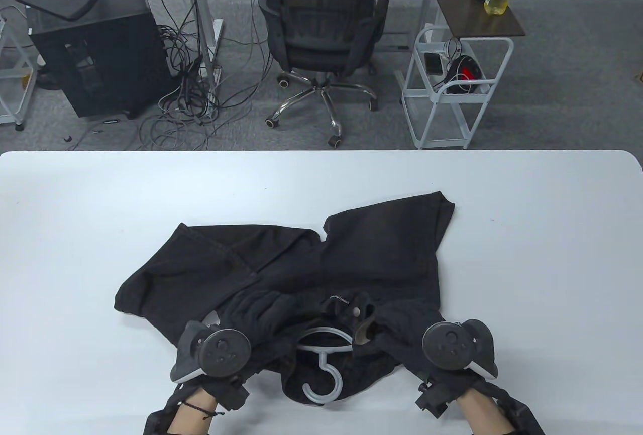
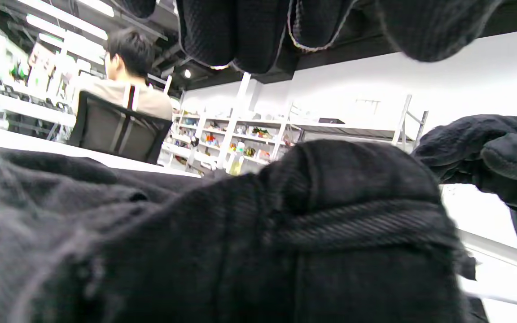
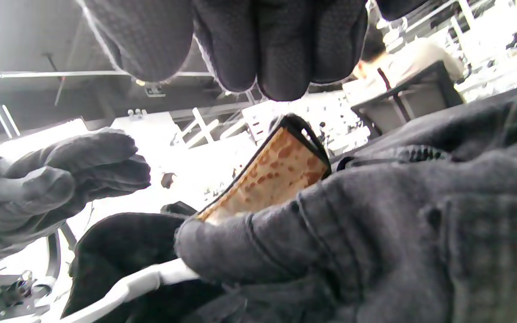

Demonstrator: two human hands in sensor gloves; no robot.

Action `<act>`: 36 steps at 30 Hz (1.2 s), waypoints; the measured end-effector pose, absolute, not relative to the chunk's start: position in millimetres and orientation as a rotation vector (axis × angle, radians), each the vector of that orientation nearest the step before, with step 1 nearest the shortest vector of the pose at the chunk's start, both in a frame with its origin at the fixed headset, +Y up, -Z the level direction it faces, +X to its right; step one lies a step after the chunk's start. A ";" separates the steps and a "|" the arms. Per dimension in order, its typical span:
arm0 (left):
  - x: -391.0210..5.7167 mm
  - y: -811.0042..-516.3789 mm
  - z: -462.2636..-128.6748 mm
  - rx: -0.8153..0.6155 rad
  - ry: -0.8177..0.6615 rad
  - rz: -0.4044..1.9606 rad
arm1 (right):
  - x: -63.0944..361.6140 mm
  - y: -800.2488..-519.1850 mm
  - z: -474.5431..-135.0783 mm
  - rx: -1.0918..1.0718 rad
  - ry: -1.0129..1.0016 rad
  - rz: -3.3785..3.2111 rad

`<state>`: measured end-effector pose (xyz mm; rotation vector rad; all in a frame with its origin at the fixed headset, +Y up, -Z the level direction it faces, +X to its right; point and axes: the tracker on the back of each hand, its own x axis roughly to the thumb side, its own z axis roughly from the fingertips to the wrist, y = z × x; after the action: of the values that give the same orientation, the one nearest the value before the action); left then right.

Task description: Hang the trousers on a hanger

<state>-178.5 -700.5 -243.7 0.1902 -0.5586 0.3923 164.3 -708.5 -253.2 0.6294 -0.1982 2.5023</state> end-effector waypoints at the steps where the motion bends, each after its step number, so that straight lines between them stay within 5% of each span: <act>1: -179.0 -699.7 -242.7 0.221 -0.551 0.378 | 166.0 -706.9 -252.6 0.607 -0.236 2.507; 16: -189.7 -689.4 -237.8 0.417 -0.419 0.265 | 187.7 -701.9 -255.7 0.402 -0.398 2.572; 36: -198.6 -721.3 -261.9 -0.015 -0.331 0.269 | 197.9 -736.1 -281.3 0.170 -0.005 2.763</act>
<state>-198.6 -721.3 -261.9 -0.0155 -0.3313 0.2686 197.9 -736.1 -281.3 0.1703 -0.0051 2.7627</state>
